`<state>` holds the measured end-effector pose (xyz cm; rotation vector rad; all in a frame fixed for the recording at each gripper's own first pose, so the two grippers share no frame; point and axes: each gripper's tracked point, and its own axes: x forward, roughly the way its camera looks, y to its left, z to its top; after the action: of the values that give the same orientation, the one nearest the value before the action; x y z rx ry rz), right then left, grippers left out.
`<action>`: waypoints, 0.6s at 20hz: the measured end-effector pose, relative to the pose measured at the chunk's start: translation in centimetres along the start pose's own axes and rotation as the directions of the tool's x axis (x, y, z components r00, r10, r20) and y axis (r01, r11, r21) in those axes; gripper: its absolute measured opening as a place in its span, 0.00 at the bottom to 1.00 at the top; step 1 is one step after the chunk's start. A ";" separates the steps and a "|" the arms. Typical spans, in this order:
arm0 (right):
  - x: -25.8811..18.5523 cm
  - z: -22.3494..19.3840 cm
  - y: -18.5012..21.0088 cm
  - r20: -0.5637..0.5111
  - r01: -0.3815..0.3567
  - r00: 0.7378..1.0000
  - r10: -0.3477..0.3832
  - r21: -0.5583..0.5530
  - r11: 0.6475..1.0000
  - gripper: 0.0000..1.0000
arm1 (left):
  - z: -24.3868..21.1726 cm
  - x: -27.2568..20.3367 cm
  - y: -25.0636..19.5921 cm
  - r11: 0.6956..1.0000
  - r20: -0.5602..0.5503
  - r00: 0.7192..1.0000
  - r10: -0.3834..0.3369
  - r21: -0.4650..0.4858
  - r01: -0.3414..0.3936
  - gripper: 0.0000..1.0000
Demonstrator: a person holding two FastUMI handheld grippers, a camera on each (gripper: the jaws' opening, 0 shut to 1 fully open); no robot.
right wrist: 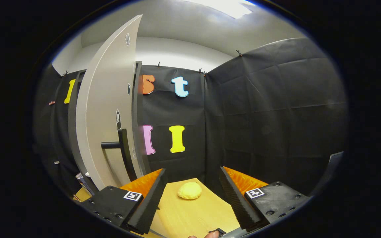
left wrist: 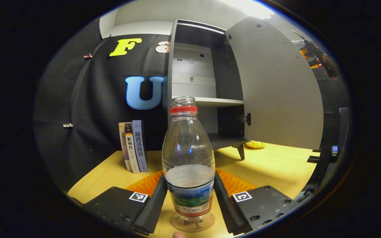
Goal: Open the cabinet door with the right hand, grasp the bottle in the cabinet with the left hand and place it on the coaster, then close the cabinet door with the right hand.
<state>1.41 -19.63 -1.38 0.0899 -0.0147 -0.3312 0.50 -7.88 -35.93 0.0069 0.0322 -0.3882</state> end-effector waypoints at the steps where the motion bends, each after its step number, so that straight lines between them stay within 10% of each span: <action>1: -0.1 -0.1 0.1 -0.004 0.002 1.000 -0.002 -0.005 1.000 0.98 | -0.5 0.0 0.0 1.000 -0.004 1.000 0.000 -0.001 0.000 0.77; 12: -0.5 -0.6 0.7 -0.033 0.000 0.999 -0.001 -0.018 1.000 0.98 | -3.1 -0.3 0.0 1.000 -0.028 1.000 -0.006 0.001 0.006 0.82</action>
<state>1.17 -18.72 -1.88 0.0770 0.0210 -0.3301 0.15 -7.77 -39.01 0.0138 0.0596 -0.3937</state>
